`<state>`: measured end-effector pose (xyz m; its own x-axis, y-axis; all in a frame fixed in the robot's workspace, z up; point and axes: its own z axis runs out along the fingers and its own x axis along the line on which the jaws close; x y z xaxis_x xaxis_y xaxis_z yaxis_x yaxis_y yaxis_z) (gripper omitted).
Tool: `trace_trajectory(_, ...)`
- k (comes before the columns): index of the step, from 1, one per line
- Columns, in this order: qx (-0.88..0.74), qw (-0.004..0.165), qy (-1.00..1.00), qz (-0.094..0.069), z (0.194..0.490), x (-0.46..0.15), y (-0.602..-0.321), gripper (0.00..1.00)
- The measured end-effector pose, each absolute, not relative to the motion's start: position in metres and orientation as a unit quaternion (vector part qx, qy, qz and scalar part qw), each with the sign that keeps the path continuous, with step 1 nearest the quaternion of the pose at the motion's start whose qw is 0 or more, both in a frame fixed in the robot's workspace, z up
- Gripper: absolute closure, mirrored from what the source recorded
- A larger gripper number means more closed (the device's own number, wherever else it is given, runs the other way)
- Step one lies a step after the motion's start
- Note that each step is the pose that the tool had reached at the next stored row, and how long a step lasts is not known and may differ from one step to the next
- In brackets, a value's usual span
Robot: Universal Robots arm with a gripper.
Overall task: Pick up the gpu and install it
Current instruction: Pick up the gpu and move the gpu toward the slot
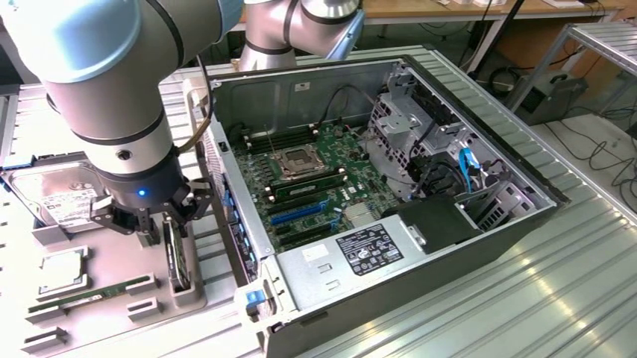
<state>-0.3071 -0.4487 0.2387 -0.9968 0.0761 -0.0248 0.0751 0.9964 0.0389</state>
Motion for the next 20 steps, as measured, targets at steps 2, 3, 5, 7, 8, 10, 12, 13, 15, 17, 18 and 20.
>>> trace_trajectory(2,0.038,0.013,0.999,0.019,0.2386,-0.3071,-0.4487,0.59)
trace_trajectory(3,0.038,0.013,0.999,0.019,0.2387,-0.3071,-0.4487,0.66)
trace_trajectory(5,0.038,0.013,0.999,0.019,0.2387,-0.3071,-0.4487,0.71)
trace_trajectory(7,0.038,0.013,0.999,0.019,0.2386,-0.3071,-0.4487,0.71)
trace_trajectory(8,0.038,0.013,0.999,0.019,0.2386,-0.3071,-0.4487,0.71)
trace_trajectory(10,0.038,0.013,0.999,0.019,0.2386,-0.3071,-0.4487,0.71)
trace_trajectory(12,0.038,0.013,0.999,0.019,0.2386,-0.3071,-0.4487,0.71)
trace_trajectory(13,0.038,0.013,0.999,0.019,0.2386,-0.3071,-0.4487,0.71)
trace_trajectory(15,0.038,0.013,0.999,0.019,0.2386,-0.3071,-0.4487,0.71)
trace_trajectory(17,0.038,0.013,0.999,0.019,0.2386,-0.3071,-0.4487,0.64)
trace_trajectory(18,0.038,0.013,0.999,0.019,0.2386,-0.3071,-0.4487,0.57)
trace_trajectory(20,0.038,0.013,0.999,0.019,0.2386,-0.3071,-0.4487,0.57)
